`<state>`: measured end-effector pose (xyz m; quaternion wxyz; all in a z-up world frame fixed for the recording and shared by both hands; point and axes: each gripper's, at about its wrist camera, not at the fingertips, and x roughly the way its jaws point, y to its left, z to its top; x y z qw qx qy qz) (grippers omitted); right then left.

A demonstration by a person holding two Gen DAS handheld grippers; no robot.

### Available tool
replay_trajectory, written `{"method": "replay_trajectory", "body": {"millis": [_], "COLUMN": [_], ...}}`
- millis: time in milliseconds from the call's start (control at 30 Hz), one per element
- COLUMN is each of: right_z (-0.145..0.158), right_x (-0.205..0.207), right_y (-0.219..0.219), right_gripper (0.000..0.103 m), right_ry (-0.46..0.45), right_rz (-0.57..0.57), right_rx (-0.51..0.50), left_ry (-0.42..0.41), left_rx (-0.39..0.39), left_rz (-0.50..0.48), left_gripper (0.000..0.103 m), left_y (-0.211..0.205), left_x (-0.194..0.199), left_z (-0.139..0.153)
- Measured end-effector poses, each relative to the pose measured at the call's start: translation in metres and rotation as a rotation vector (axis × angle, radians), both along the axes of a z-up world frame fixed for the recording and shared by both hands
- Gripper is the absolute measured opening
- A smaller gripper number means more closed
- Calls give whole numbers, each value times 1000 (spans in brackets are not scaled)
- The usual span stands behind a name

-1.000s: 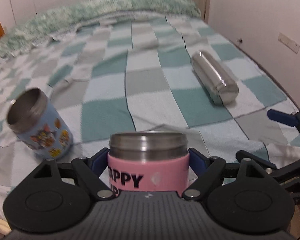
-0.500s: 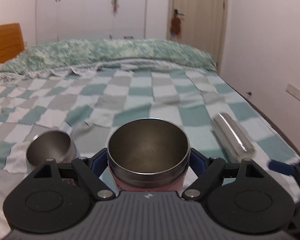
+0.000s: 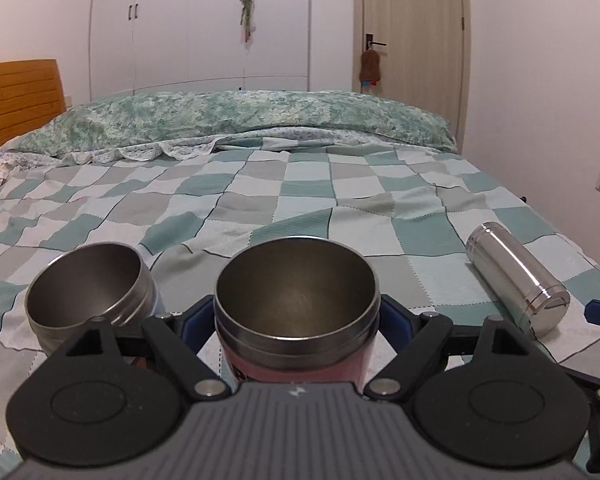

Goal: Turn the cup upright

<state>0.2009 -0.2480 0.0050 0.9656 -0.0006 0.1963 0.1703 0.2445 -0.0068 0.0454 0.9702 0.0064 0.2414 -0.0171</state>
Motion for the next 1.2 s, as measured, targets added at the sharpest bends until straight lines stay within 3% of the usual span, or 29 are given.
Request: {"method": "replay_trajectory", "body": {"millis": [67,367,600,933,1200], "right_z": [0,14,27,10,-19], "right_x": [0,-25,-66,-138,-177], "right_y": [1,0,-6,-5,-1], "right_gripper": [103,103,103,103,103], "right_ry": [-2,-50,-103,-169,-222], "right_rz": [-3,-12,-26,-37,-88], "right_rx": [-2,4,24,29,8], "left_ry": [-7,-134,-249,-309,-325], "left_rx": [-1,-31,-43,-55,-30], "left_rz": [-22,-39,-59,-45,-19], "left_gripper": [103,103,103,103,103], "left_y": [1,4,8,15,9], "left_x": [-3,-54,-119,-195,-219], "left_z": [1,34,46,5,-31]}}
